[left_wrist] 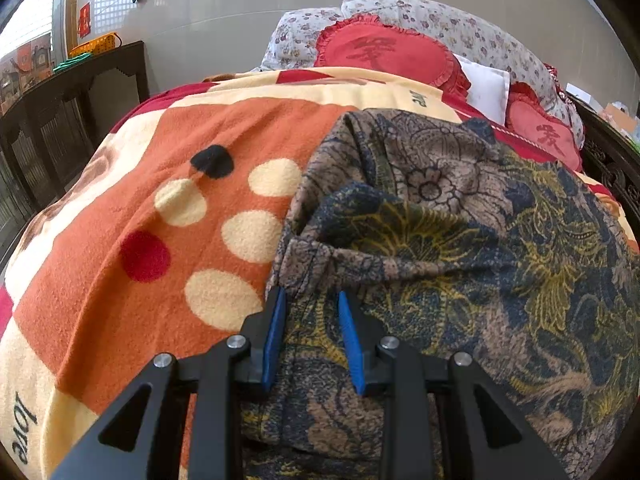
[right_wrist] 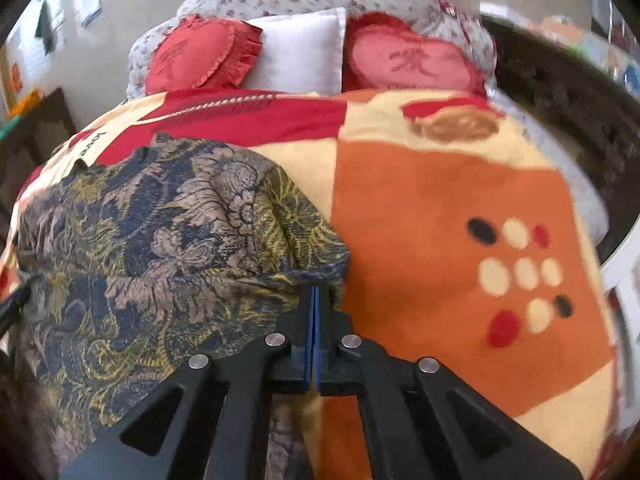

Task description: Fold small clothes

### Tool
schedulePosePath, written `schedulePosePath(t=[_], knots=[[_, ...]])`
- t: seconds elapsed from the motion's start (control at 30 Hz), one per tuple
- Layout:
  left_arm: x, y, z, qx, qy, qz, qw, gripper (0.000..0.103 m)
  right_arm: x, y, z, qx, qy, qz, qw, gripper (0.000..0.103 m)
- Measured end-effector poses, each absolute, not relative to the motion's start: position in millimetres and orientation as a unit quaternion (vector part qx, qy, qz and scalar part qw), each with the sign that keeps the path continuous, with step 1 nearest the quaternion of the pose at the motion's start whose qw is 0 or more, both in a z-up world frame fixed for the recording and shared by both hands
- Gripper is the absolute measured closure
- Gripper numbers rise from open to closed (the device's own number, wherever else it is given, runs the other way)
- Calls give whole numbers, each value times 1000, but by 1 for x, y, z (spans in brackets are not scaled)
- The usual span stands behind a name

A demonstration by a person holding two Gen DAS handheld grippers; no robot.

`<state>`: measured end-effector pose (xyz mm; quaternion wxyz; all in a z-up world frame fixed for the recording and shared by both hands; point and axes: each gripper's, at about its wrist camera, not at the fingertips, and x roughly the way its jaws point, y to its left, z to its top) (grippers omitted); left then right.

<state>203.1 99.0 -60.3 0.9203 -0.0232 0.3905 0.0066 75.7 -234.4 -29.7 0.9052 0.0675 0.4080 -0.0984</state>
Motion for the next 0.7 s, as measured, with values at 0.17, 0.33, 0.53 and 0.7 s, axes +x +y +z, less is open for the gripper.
schedulePosePath(t=[0.17,0.33,0.53,0.7], knots=[[203,99,-60,-27,391,5,920,74,63,-176,-9,81,364,-5,928,57],[203,101,-60,-34,390,1,920,74,47,-154,-64,30,435,10,900,54],[203,100,-60,-32,391,3,920,74,24,-218,-68,116,417,-17,901,86],[203,100,-60,-33,391,2,920,74,22,-186,-46,66,380,32,922,85]])
